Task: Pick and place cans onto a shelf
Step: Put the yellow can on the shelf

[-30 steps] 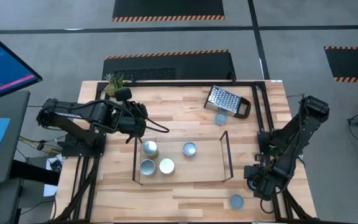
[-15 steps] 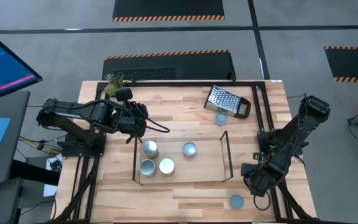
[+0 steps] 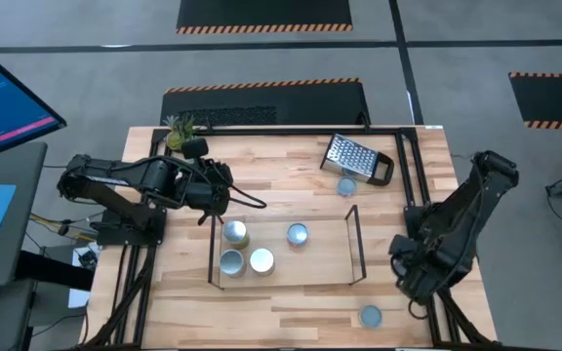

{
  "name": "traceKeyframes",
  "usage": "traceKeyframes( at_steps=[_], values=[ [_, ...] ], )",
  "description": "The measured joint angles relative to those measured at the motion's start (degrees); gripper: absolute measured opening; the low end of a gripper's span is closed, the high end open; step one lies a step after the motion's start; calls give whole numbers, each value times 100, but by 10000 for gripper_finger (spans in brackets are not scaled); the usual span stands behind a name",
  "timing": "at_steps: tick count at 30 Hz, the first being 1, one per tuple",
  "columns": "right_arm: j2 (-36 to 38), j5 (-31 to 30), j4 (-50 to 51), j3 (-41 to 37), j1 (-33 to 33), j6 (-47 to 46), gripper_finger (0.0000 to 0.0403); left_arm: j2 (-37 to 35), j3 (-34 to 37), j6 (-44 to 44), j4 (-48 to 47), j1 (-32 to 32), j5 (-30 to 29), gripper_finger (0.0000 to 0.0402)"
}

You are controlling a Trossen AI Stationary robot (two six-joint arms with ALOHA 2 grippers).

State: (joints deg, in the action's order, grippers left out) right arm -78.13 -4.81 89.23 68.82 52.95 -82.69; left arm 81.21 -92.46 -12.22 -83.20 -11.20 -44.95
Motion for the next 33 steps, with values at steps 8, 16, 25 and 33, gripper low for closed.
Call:
traceKeyframes(
  at_steps=[8, 16, 25, 33],
  values=[
    [123, -491, 38, 930, -256, 37, 3, 0, 0, 61, 22, 0, -2, 57],
    [131, -415, -411, 1971, -387, 635, 3, 0, 1, 61, 20, 0, -2, 57],
    [22, -759, -1771, 2307, -1169, 2137, 3, 0, 0, 102, 20, -1, -42, 57],
    [-935, -849, -2330, 2305, -2297, 4701, 3, 0, 0, 209, 22, -1, -151, 57]
  ],
)
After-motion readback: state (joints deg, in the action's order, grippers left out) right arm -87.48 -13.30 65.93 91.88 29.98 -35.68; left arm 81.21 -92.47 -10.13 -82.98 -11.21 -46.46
